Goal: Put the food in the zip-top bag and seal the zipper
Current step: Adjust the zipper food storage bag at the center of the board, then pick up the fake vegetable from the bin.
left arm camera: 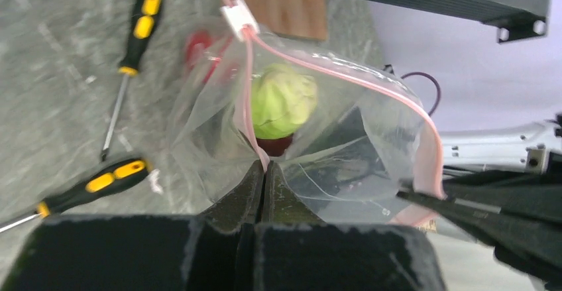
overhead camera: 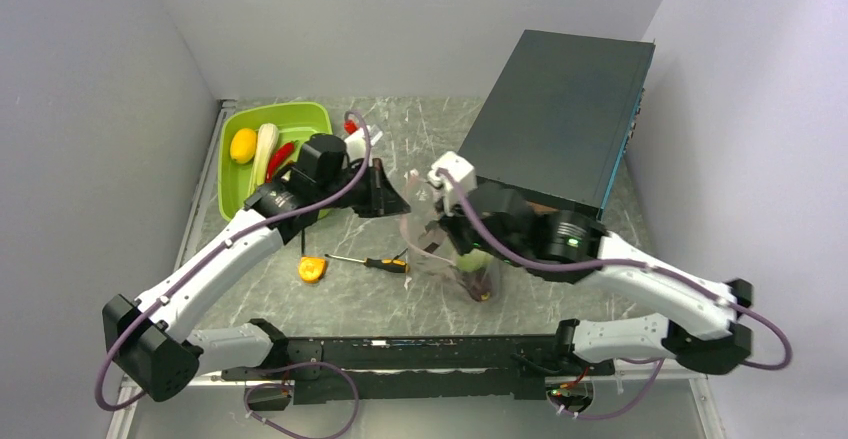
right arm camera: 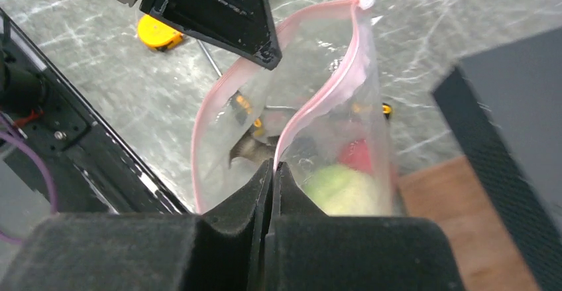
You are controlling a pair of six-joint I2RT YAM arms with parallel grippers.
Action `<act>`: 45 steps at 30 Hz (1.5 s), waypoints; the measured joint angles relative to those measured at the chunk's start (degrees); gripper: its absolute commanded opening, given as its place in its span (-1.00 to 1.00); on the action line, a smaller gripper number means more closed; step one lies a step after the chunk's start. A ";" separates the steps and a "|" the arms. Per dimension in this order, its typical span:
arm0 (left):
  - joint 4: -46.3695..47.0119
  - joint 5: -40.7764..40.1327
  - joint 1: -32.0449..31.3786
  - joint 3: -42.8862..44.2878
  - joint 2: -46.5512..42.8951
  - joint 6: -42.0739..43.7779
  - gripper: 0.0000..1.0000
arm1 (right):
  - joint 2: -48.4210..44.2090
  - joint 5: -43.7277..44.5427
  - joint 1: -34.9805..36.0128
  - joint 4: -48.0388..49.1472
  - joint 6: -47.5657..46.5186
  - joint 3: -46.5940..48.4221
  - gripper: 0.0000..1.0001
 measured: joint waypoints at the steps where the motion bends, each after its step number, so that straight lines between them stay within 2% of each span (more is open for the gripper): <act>1: -0.52 1.51 2.49 -1.11 -0.26 1.27 -0.98 | 2.51 -0.35 0.00 2.05 1.64 0.00 -1.00; 3: -2.08 3.63 6.43 -2.69 -0.44 3.04 -0.84 | 6.58 -0.68 0.09 4.81 4.13 -0.31 -1.00; 6: -5.42 4.94 10.78 -3.41 -0.31 5.90 -0.52 | 9.97 -0.83 0.15 7.23 7.43 -1.53 -1.00; 12: -8.24 6.54 11.78 -3.04 -0.52 9.20 0.24 | 10.23 -0.79 0.13 10.71 11.04 -1.70 -1.00; 14: -8.83 6.47 11.91 -3.04 -1.27 9.64 0.43 | 10.21 -0.61 0.13 11.41 11.45 -1.70 -1.00; 20: -12.39 4.39 14.19 -2.86 -9.18 11.41 0.78 | 10.21 -0.33 -0.39 11.82 11.63 -1.70 -1.00; 23: -16.11 2.19 16.52 -1.29 -13.35 13.00 0.90 | 10.21 -0.37 -1.03 12.39 11.72 -1.70 -1.00; 28: -22.64 -1.77 21.79 3.89 -17.99 17.20 0.95 | 10.21 -0.42 -2.08 12.52 11.80 -1.70 -1.00; 34: -26.88 -4.72 28.44 7.65 -17.90 21.66 0.96 | 10.19 -0.63 -2.58 12.52 11.80 -1.70 -1.00; 40: -25.77 -11.74 36.74 6.36 -9.79 22.84 0.94 | 10.03 -0.85 -2.91 12.52 11.78 -1.70 -1.00; 45: -21.53 -23.98 41.75 4.04 3.30 22.99 0.97 | 8.98 -0.92 -3.02 12.57 11.76 -1.70 -1.00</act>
